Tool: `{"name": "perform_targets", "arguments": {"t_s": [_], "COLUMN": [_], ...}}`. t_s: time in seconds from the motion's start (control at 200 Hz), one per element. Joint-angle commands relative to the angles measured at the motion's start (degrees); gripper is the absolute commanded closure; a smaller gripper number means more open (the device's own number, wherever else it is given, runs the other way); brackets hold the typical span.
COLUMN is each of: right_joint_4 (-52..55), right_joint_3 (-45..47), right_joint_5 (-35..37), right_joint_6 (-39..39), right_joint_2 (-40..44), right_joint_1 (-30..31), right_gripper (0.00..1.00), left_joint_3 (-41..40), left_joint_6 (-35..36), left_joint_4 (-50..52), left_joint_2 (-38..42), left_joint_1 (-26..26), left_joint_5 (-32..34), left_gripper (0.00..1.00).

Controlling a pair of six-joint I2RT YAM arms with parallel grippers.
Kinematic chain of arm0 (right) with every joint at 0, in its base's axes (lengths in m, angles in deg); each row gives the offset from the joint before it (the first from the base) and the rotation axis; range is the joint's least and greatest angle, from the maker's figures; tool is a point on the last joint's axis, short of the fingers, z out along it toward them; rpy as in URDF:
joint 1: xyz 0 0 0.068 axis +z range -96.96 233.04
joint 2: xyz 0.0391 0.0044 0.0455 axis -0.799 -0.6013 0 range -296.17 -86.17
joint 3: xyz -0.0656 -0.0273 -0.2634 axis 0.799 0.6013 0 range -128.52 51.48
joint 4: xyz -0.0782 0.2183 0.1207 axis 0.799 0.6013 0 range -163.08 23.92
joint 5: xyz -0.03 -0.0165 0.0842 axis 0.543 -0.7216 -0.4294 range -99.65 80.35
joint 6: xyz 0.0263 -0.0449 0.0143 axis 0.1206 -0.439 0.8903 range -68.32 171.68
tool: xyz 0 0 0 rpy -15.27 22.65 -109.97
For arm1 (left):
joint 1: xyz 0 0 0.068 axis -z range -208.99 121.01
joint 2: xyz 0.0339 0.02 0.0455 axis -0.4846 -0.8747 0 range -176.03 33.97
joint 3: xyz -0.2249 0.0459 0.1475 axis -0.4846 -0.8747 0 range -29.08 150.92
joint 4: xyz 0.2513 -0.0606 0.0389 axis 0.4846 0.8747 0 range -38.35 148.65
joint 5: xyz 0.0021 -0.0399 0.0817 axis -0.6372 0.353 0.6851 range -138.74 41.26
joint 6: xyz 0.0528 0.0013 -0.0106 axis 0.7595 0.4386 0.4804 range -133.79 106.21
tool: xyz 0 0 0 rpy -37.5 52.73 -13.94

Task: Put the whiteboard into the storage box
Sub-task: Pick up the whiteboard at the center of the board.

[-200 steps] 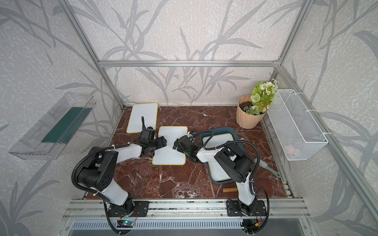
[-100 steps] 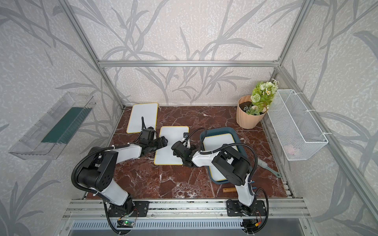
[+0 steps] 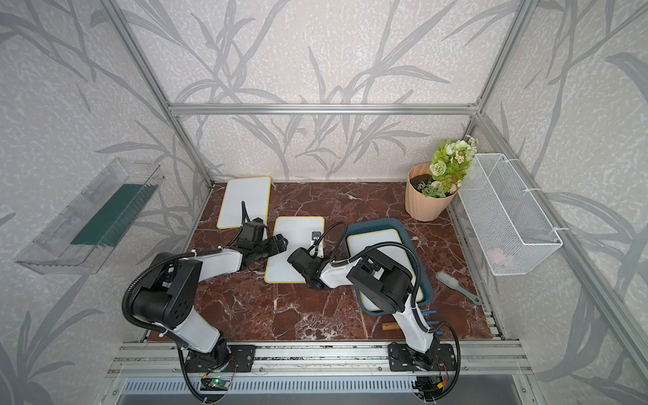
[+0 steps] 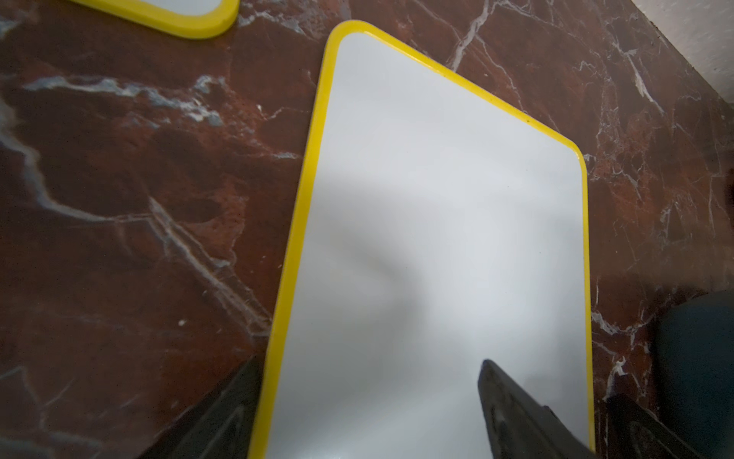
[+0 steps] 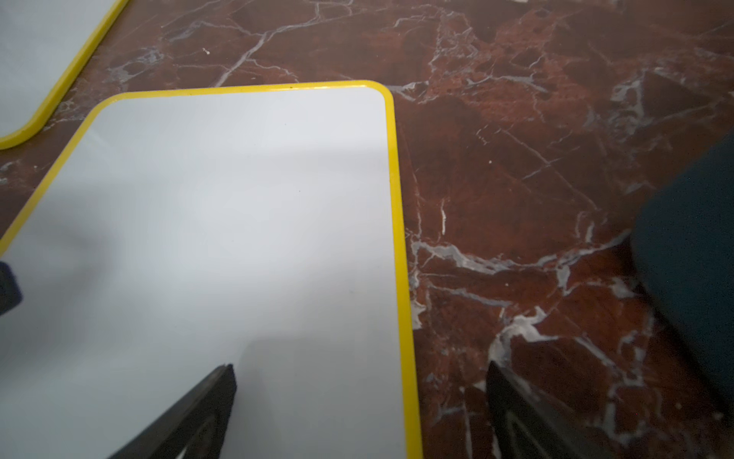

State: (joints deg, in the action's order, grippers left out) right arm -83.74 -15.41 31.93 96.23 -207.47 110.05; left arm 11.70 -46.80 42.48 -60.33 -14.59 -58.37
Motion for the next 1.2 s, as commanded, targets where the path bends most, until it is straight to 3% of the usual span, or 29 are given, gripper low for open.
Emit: {"name": "perform_targets", "arguments": {"t_s": [0.0, 0.165, 0.385, 0.64, 1.195], "right_joint_4": [2.7, 4.7, 0.4, -8.3, -16.5], "right_joint_3": [-2.0, -4.0, -2.3, 3.8, 11.1], "right_joint_5": [-1.5, -8.0, -21.8, -39.8, -48.2], "right_joint_6": [3.2, 6.9, 14.0, 29.4, 42.9], "right_joint_2": [-2.6, -4.4, -3.3, -0.5, 7.8], "right_joint_1": [0.4, 0.8, 0.1, -4.9, -9.7], "right_gripper": [0.01, 0.01, 0.01, 0.01, 0.01], "left_joint_3": [-3.4, -3.5, -3.8, -4.6, -5.1], "left_joint_6": [-1.5, -1.2, -1.0, -1.7, -1.5], "left_joint_4": [9.6, 8.8, 7.6, 5.1, 5.3], "left_joint_2": [-3.2, -3.9, -4.6, -5.0, -3.2], "left_joint_1": [0.0, -0.3, -0.8, -1.2, -1.6], "left_joint_5": [-4.2, -5.2, -7.2, -9.9, -10.5], "left_gripper": [0.13, 0.13, 0.13, 0.13, 0.13]}}
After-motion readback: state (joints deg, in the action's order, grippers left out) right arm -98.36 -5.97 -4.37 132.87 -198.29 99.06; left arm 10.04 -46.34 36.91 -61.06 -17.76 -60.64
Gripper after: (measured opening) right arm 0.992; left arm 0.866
